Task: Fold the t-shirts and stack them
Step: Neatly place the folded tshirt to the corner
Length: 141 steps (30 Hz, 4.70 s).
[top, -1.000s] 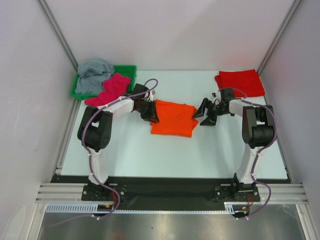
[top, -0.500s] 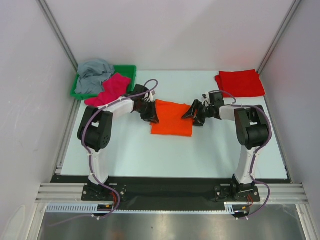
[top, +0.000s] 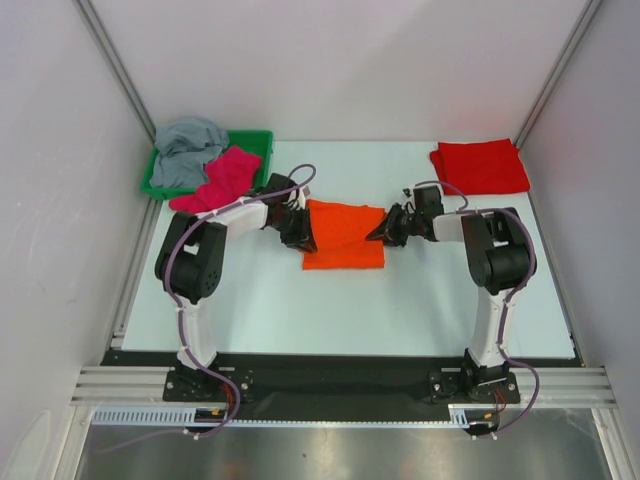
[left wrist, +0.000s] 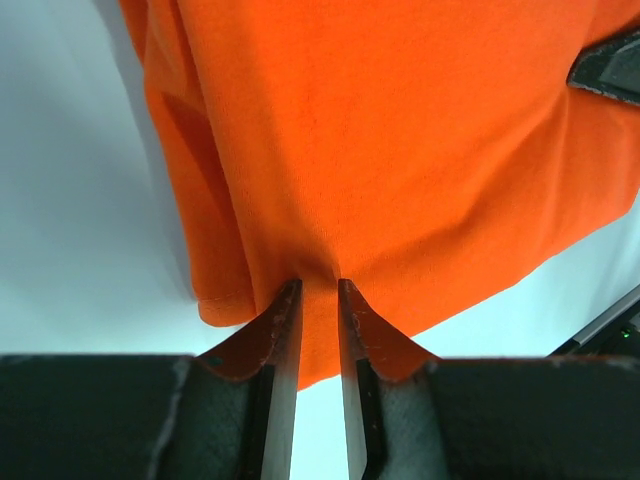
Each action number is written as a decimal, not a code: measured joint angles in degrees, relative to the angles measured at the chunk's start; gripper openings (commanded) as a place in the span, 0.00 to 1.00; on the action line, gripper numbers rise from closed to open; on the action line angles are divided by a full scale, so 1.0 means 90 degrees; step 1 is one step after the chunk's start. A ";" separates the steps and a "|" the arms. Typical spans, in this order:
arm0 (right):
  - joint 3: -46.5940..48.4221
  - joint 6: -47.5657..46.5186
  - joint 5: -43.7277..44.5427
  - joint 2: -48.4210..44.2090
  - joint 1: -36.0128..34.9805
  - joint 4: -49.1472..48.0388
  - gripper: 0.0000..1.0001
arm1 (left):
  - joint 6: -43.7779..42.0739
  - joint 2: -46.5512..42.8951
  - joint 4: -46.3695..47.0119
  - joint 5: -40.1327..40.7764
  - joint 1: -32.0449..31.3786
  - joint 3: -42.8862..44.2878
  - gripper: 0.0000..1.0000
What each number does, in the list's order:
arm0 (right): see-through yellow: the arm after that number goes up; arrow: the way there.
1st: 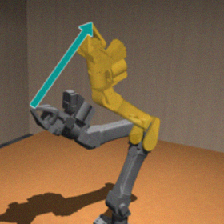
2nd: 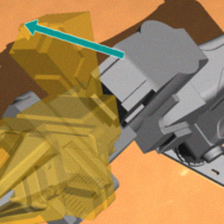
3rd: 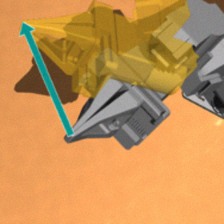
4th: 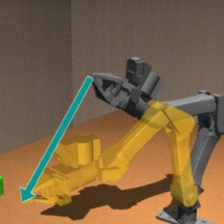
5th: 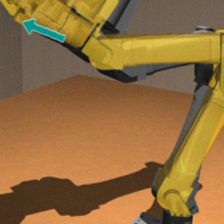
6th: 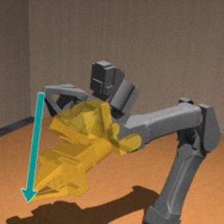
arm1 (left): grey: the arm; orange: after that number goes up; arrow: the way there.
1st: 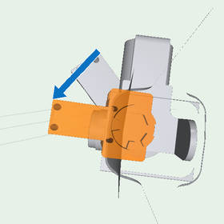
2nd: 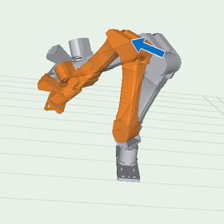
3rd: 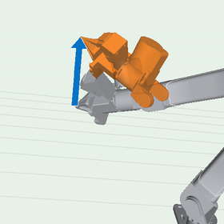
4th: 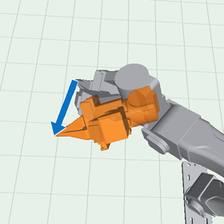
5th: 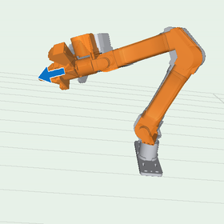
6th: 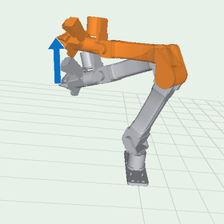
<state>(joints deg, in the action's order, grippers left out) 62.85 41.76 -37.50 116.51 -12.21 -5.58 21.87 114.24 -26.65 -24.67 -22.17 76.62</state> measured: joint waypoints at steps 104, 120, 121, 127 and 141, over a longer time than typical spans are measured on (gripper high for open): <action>0.8867 -0.6363 0.7597 0.2004 0.0675 0.5362 0.00 | -0.0112 -0.4265 -0.0457 -0.0126 0.0109 -0.3126 0.31; 0.8837 -0.6363 0.7584 0.1892 0.0794 0.5365 0.00 | -0.0109 -0.4262 -0.0461 -0.0121 0.0109 -0.3109 0.31; 0.8830 -0.6360 0.7567 0.1892 0.0823 0.5353 0.00 | -0.0109 -0.4262 -0.0461 -0.0126 0.0109 -0.3109 0.31; 0.8779 -0.6339 0.7473 0.1902 0.1015 0.5314 0.00 | -0.0107 -0.4226 -0.0461 -0.0124 0.0109 -0.3109 0.31; 0.8964 -0.6339 0.7434 0.2739 0.1190 0.5151 0.00 | -0.0109 -0.3980 -0.0522 -0.0117 0.0107 -0.2960 0.31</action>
<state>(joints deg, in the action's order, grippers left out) 143.52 -15.29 29.41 141.16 -1.50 40.77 20.88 78.41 -31.35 -25.71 -21.21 49.98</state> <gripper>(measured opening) 0.068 0.317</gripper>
